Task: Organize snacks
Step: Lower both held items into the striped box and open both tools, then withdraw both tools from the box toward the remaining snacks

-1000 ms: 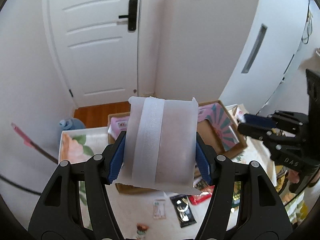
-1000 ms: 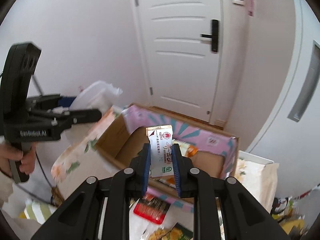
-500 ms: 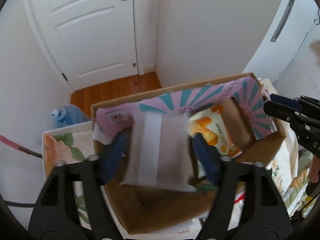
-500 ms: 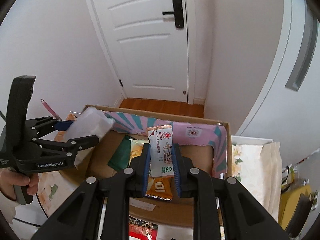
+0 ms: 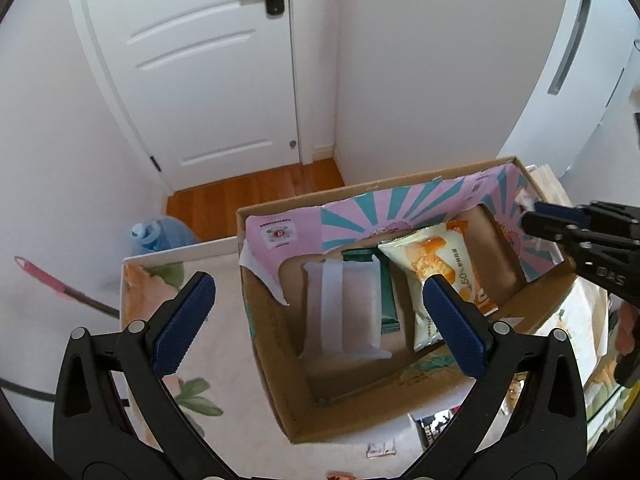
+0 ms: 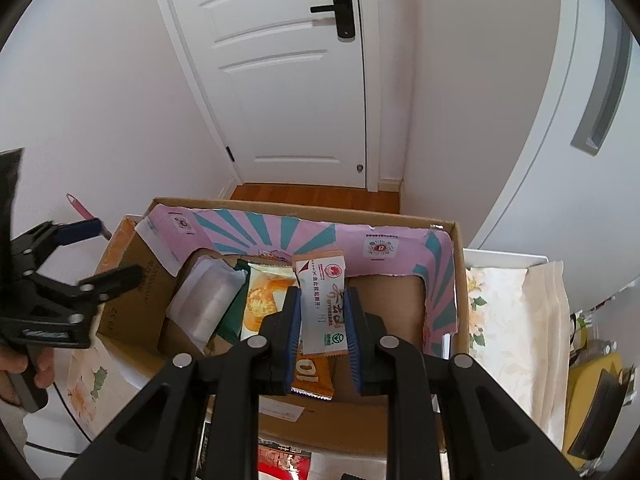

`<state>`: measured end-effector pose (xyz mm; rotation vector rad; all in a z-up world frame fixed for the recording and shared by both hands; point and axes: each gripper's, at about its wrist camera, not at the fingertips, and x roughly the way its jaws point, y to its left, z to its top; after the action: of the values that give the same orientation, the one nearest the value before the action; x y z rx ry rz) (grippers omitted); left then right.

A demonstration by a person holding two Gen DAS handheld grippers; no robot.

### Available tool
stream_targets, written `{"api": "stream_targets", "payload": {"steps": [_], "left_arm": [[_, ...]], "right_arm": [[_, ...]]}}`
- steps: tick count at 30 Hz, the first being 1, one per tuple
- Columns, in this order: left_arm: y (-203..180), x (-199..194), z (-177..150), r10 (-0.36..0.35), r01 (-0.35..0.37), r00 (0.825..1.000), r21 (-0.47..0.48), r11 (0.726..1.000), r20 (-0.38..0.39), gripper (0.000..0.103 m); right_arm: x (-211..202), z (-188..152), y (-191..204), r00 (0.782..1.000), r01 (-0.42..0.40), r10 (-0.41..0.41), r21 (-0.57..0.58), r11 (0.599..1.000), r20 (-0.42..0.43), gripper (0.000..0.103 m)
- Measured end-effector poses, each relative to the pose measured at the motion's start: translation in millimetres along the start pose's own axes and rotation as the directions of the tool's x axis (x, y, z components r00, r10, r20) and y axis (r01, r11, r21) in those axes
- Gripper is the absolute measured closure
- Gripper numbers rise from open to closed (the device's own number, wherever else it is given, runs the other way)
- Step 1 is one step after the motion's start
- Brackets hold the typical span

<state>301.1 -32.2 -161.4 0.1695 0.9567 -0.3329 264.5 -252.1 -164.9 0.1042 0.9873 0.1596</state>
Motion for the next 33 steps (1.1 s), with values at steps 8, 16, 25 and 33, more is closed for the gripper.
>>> {"api": "stream_targets", "payload": {"steps": [8,16,25,33], "left_arm": [[-3.3,-13.6,-8.7,0.016,-0.016,1.000,-0.015,1.000,0.015,0.000],[2.1,-38.3,-28.0,0.051,-0.049,0.998,-0.064,0.997,0.030,0.000],[-3.7,-76.1,-45.4,0.080,-0.072,0.994,-0.110,0.991,0.074,0.000],[-21.4,-109.5,-62.1,0.097,-0.081,0.988,-0.131,0.988,0.118,0.000]], "right_arm": [[27.7,2.1,-21.7,0.999,-0.009,0.015,0.107,0.994,-0.050,0.072],[-3.9,-6.9,-36.8,0.998,-0.047,0.040,0.163,0.985,0.051,0.008],[-52.1,-20.8,-27.7,0.992,-0.048,0.036,0.097,0.994,0.122,0.008],[-89.2,-38.1,-16.8,0.981,-0.068,0.057,0.056,0.996,0.188,0.001]]}}
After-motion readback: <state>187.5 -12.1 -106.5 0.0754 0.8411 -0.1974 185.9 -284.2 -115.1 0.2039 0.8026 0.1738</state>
